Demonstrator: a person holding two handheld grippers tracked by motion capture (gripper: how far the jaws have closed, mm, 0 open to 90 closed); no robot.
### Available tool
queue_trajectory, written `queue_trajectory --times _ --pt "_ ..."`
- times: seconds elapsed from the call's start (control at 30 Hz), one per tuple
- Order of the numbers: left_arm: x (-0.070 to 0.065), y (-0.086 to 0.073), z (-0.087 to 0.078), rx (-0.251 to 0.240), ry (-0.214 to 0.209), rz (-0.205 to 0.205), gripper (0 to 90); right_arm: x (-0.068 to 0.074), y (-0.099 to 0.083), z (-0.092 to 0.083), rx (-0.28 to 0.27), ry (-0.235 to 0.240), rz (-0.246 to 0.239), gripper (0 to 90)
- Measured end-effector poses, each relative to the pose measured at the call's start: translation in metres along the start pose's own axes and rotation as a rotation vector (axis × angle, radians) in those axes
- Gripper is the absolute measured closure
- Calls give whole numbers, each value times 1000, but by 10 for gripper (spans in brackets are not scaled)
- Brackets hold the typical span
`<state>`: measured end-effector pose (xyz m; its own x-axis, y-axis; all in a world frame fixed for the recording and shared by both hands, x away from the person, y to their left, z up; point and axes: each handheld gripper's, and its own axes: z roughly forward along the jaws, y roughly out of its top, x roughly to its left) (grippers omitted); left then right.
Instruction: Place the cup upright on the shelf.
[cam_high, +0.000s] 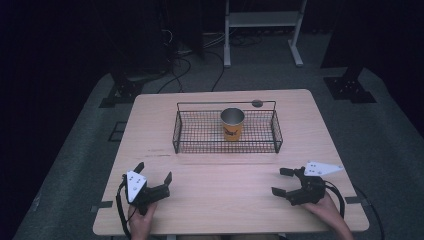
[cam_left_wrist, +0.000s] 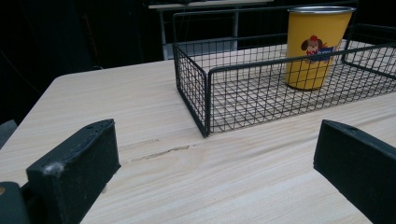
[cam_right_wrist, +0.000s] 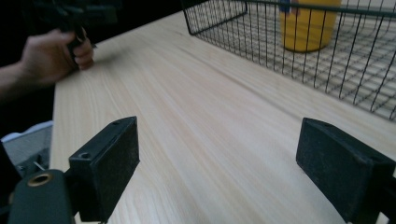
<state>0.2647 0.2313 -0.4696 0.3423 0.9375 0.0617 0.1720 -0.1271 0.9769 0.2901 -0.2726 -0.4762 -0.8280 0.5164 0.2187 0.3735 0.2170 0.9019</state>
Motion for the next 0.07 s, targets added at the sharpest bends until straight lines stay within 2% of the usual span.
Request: queue_trajectory --times 0.07 --pt "0 0 0 -1 0 -1 0 4 -4 1 5 -1 -1 125"
